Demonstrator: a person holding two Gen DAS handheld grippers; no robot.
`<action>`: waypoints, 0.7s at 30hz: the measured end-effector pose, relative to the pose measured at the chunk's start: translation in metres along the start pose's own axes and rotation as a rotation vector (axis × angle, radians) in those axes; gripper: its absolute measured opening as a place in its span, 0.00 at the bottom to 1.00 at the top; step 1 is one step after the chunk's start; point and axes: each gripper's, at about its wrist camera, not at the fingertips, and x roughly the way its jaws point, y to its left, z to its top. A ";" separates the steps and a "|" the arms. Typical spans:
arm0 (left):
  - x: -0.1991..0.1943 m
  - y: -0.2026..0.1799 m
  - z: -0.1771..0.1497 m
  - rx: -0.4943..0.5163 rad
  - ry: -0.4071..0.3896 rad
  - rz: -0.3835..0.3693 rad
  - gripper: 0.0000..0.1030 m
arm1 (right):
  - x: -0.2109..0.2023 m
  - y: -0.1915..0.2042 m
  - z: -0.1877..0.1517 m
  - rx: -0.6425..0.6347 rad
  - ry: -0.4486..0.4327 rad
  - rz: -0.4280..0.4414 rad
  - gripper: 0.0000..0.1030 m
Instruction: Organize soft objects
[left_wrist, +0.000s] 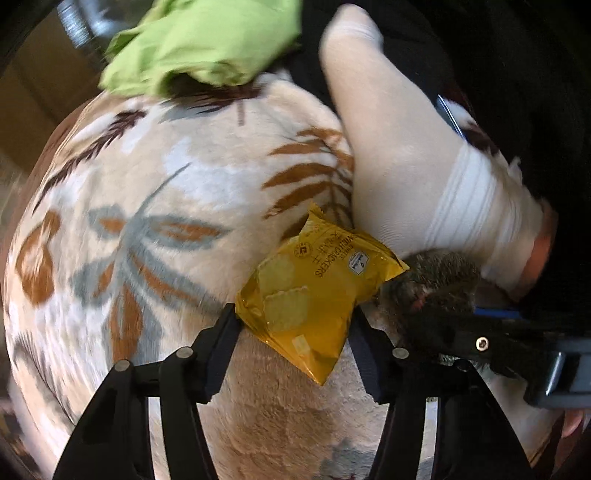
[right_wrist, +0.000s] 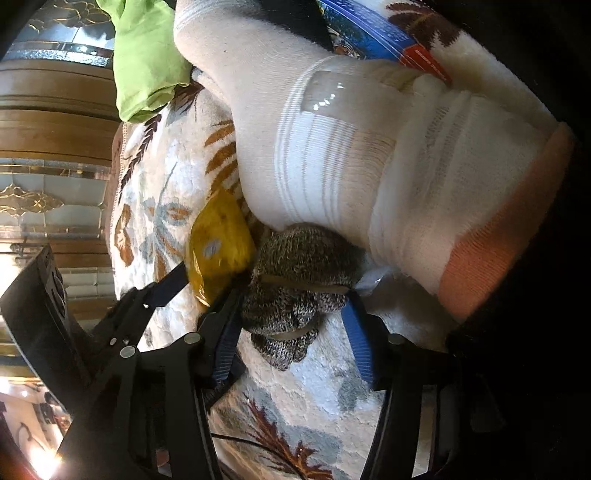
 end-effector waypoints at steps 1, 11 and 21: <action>-0.001 0.001 -0.002 -0.018 -0.004 -0.003 0.56 | -0.001 -0.001 -0.001 -0.004 0.007 0.002 0.50; -0.026 0.026 -0.055 -0.199 -0.055 -0.028 0.50 | -0.008 0.000 -0.023 -0.078 0.038 0.015 0.50; -0.050 0.057 -0.111 -0.340 -0.080 -0.046 0.07 | -0.021 0.014 -0.051 -0.220 0.045 0.008 0.50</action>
